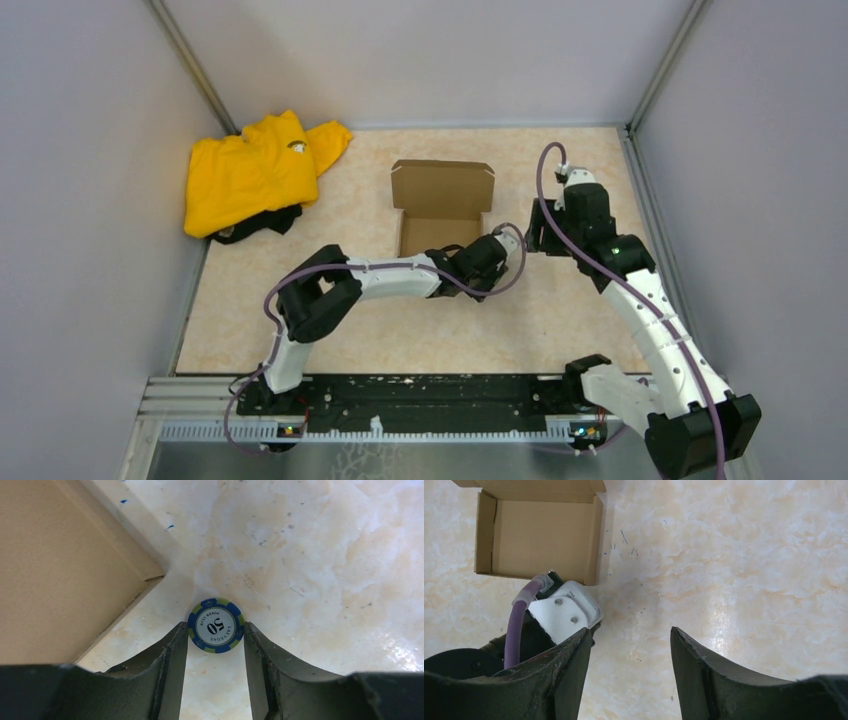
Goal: Fold the paper box
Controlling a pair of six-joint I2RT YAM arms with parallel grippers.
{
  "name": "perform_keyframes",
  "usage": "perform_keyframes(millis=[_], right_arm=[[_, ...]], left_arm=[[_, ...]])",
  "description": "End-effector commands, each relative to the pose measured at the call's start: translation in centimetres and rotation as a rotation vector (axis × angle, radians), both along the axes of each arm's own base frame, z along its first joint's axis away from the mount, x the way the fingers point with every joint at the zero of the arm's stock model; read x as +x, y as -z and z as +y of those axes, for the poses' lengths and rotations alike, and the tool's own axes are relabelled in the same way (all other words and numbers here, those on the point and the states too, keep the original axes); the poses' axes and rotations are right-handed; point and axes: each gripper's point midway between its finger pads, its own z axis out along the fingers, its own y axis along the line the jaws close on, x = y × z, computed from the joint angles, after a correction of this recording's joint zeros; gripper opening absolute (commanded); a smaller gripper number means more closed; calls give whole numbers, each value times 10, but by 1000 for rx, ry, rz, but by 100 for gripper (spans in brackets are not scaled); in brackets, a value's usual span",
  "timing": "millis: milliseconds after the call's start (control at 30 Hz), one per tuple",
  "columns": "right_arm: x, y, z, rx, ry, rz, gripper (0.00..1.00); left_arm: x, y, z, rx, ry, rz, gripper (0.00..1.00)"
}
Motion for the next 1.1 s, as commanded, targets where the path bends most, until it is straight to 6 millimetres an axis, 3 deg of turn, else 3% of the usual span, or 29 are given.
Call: perform_keyframes(millis=[0,1067], right_arm=[[10,-28,6,42,-22,-97,59],[15,-26,13,63,-39,-88,58]], left_arm=[[-7,58,74,245,-51,91,50],[-1,26,77,206,-62,61,51]])
